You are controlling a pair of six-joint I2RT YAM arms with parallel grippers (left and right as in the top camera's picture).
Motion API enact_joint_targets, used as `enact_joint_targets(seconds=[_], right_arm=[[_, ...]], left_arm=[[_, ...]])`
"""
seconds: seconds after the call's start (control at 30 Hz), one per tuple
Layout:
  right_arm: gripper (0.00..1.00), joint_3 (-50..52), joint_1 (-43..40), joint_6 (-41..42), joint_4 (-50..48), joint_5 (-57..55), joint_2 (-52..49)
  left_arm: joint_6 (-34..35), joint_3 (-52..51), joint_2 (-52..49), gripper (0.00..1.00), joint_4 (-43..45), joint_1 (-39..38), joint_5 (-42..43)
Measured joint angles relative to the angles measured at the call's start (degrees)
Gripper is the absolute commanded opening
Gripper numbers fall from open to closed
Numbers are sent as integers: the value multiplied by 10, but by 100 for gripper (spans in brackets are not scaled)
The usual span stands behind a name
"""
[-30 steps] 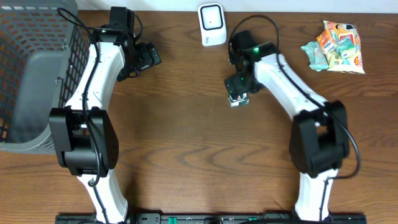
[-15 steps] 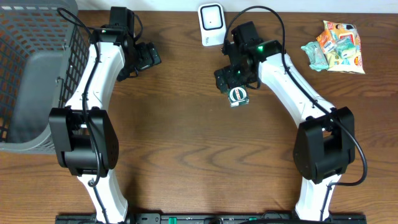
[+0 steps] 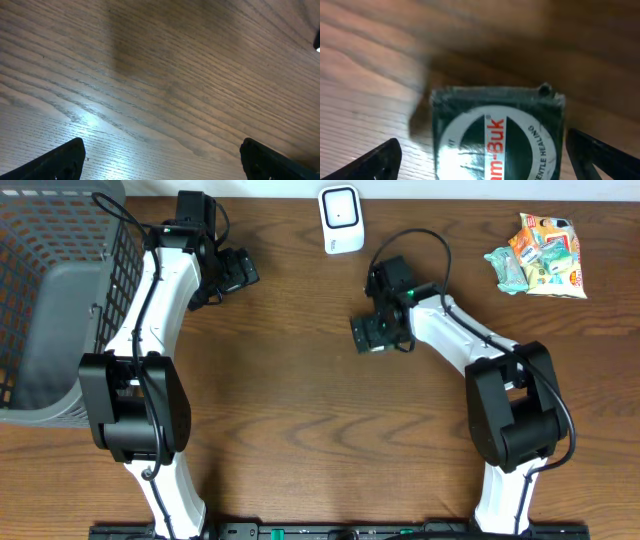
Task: Scan the item barcode
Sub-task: 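Hold the Zam-Buk tin up and turn it toward the scanner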
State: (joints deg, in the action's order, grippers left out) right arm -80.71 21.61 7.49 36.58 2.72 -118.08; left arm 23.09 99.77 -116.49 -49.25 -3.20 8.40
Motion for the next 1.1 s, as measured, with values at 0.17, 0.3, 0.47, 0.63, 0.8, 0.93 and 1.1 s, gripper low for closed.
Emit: enact_joint_targets(seconds=[0.17, 0.3, 0.47, 0.63, 0.8, 0.93, 1.1], right_arm=[[85, 7, 0, 5, 14, -33, -1], [85, 6, -3, 6, 26, -85, 0], [86, -9, -12, -15, 71, -117, 0], [92, -53, -19, -48, 109, -126, -1], [99, -83, -18, -112, 100, -81, -1], [99, -84, -18, -183, 96, -52, -1], [99, -82, -18, -239, 76, -40, -4]], left_arm=[[0, 0, 0, 98, 0, 0, 0], [0, 0, 0, 98, 0, 0, 0], [0, 0, 0, 98, 0, 0, 0], [0, 0, 0, 98, 0, 0, 0], [0, 0, 0, 98, 0, 0, 0], [0, 0, 0, 98, 0, 0, 0], [0, 0, 0, 98, 0, 0, 0]])
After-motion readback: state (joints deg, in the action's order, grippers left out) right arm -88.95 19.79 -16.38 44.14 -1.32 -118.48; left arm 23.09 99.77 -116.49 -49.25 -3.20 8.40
